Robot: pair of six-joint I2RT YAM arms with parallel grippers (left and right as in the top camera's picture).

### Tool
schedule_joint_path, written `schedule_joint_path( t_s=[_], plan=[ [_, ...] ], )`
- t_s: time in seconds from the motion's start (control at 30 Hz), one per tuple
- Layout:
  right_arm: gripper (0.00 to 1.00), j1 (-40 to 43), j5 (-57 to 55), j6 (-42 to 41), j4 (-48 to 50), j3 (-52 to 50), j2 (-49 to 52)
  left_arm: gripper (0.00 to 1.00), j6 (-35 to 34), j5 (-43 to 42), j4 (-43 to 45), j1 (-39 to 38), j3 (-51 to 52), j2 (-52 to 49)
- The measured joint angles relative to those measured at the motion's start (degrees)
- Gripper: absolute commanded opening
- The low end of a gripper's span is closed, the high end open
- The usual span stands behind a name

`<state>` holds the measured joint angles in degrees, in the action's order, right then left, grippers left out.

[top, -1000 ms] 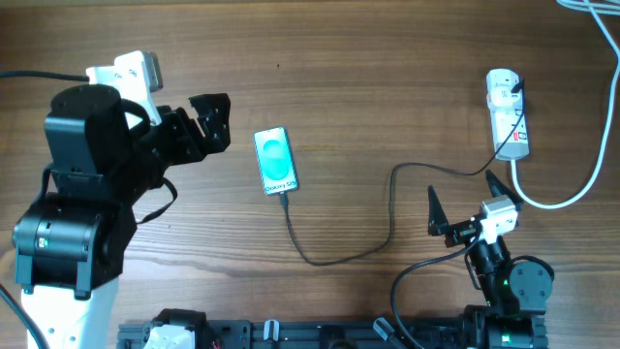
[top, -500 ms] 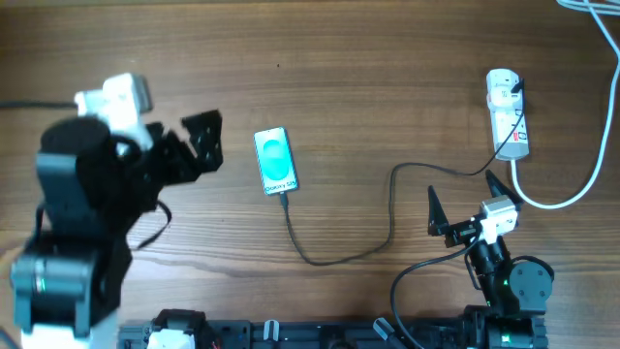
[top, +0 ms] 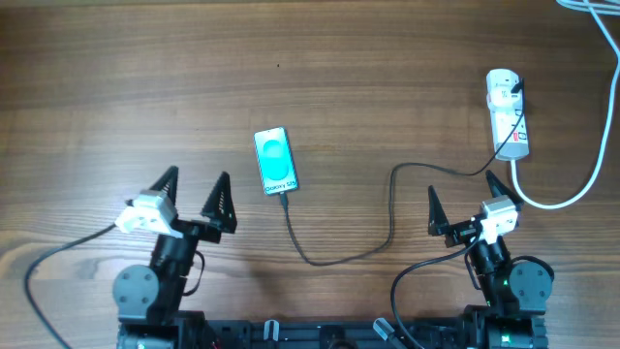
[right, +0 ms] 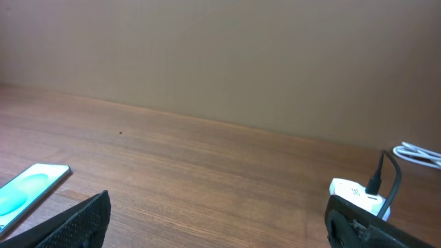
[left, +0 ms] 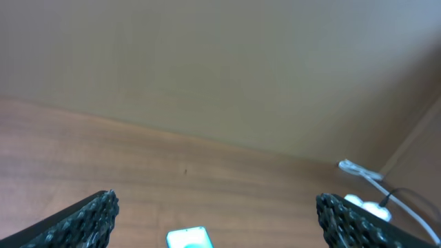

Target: Plug charger to phone and switch on socket

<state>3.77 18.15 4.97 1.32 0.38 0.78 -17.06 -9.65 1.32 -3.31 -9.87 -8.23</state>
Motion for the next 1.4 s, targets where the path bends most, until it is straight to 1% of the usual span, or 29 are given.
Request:
schedule_joint_path(
  t_s=[0.07, 0.13, 0.2, 0.27, 0.3, 1.4],
  plan=[
    [1.00, 0.00, -0.02, 0.00, 0.07, 0.00, 0.00, 1.00, 0.48, 0.00, 1.31, 0.00, 4.90, 3.54],
    [0.99, 0.00, -0.02, 0.00, 0.07, 0.00, 0.00, 1.00, 1.62, 0.00, 1.68, 0.00, 7.65, 6.23],
    [1.00, 0.00, -0.02, 0.00, 0.04, 0.00, 0.00, 1.00, 2.69, 0.00, -0.35, 0.00, 8.63, 7.45],
    [1.00, 0.00, -0.02, 0.00, 0.04, 0.00, 0.00, 1.00, 3.15, 0.00, -4.26, 0.00, 8.92, 7.48],
    [1.00, 0.00, -0.02, 0.00, 0.04, 0.00, 0.00, 1.00, 3.23, 0.00, -4.83, 0.00, 9.18, 7.45],
    [1.00, 0.00, -0.02, 0.00, 0.07, 0.00, 0.00, 1.00, 3.23, 0.00, -4.76, 0.00, 9.18, 7.45]
  ],
)
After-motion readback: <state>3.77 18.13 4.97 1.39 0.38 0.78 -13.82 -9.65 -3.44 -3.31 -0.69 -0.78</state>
